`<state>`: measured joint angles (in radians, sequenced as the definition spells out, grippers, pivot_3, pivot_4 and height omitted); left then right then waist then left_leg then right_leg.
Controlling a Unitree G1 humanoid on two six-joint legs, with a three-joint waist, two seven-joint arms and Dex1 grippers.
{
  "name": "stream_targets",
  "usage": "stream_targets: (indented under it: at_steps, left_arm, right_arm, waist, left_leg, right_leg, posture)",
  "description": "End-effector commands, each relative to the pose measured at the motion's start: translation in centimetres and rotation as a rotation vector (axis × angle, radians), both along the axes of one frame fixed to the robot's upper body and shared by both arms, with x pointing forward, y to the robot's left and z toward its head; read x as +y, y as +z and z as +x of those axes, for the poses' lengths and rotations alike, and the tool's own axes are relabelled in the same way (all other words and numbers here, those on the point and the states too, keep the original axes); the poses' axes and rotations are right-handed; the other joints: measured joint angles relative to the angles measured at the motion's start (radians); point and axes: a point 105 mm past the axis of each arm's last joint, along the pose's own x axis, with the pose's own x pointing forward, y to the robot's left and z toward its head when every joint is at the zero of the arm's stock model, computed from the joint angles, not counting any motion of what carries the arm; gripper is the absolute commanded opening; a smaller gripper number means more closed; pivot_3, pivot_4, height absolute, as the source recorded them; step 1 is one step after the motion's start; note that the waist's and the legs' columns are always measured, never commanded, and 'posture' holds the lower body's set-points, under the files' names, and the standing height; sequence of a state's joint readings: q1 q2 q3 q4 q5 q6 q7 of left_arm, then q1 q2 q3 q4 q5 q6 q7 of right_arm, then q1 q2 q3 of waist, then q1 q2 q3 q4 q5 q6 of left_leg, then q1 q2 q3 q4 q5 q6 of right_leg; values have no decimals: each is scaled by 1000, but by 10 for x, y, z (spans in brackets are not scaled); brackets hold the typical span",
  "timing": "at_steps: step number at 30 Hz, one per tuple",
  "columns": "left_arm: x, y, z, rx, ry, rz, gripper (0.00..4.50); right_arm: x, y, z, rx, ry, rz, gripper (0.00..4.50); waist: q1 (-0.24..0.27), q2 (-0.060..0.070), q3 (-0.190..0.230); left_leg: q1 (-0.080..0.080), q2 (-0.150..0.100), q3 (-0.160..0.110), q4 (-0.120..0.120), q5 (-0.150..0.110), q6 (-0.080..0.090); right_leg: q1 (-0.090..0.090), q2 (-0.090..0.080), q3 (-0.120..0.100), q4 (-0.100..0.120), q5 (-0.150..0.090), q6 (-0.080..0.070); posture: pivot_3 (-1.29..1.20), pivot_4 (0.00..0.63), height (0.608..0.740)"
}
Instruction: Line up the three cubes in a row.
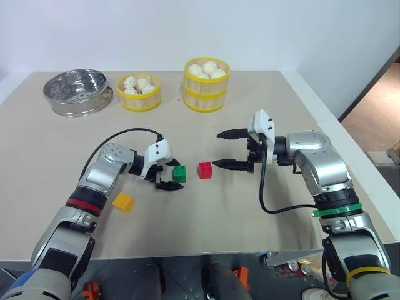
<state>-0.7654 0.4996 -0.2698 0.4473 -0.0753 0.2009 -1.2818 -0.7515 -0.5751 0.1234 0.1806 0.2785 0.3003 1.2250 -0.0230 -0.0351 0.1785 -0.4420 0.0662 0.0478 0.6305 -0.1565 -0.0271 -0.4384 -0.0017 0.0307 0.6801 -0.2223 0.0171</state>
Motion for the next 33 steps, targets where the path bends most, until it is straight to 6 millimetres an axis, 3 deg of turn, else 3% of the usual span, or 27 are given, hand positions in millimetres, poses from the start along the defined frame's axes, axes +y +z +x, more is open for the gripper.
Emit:
stream_targets:
  at_steps: [1,13,20,26,33]
  left_arm:
    - [0,20,-1,-65,-13,-24,4467]
    - [14,83,-15,-134,28,-159,4467]
    - [28,126,-38,-189,266,-471,4467]
    - [58,120,-65,-306,495,-580,4467]
    - [68,89,-109,-305,687,-609,4467]
  right_arm:
    - [-1,12,-3,-52,14,6,4500]
    - [-2,11,0,-54,10,-3,4500]
    - [-5,10,1,-58,6,-13,4500]
    - [-5,4,0,-48,18,-29,4500]
    - [-3,1,3,-50,38,-44,4500]
  waist:
    - [0,0,0]
    - [-1,0,0]
    - [-2,0,0]
    - [-3,0,0]
    - [-6,-1,0]
  left_leg:
    - [0,0,0,0,0,0]
    - [0,0,0,0,0,0]
    - [0,0,0,-1,0,0]
    - [3,0,0,-1,0,0]
    - [4,0,2,-1,0,0]
  right_leg:
    - [0,0,0,0,0,0]
    - [0,0,0,0,0,0]
    - [0,0,1,0,-1,1]
    - [2,0,1,0,-1,1]
    - [2,-1,4,0,-3,-3]
  posture:
    - [0,150,740]
    - [0,150,740]
    - [0,150,740]
    - [0,150,740]
    - [0,150,740]
